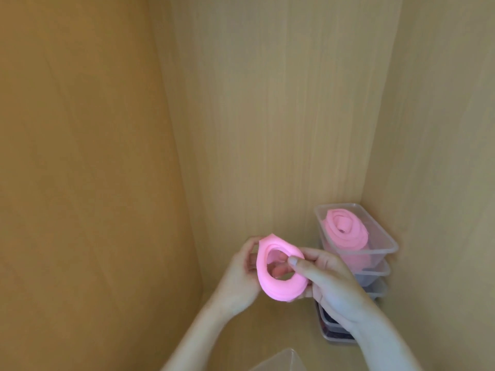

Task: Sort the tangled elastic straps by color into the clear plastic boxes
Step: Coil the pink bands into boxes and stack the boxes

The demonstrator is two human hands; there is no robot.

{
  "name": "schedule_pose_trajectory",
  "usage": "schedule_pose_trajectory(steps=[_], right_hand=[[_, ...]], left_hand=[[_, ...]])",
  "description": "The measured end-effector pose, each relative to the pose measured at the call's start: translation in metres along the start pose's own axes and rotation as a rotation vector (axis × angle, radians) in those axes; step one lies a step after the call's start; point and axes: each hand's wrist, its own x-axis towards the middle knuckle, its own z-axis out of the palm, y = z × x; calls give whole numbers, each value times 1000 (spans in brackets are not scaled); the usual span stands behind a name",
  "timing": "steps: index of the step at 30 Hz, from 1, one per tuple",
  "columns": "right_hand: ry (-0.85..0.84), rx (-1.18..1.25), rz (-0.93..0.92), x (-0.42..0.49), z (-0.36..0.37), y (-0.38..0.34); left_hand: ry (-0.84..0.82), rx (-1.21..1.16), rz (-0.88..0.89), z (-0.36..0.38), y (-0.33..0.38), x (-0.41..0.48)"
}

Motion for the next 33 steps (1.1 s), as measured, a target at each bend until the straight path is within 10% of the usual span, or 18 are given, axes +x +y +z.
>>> schedule_pose_trajectory(steps=[9, 17, 33], right_hand=[[30, -185, 65, -5, 1, 22], [203, -160, -79, -7, 2, 42], [408, 7, -224, -3, 7, 66]], left_hand=[[207, -78, -130, -6, -18, -2], [39, -560, -352, -16, -33, -6], [-94, -793, -477, 7, -40, -26]])
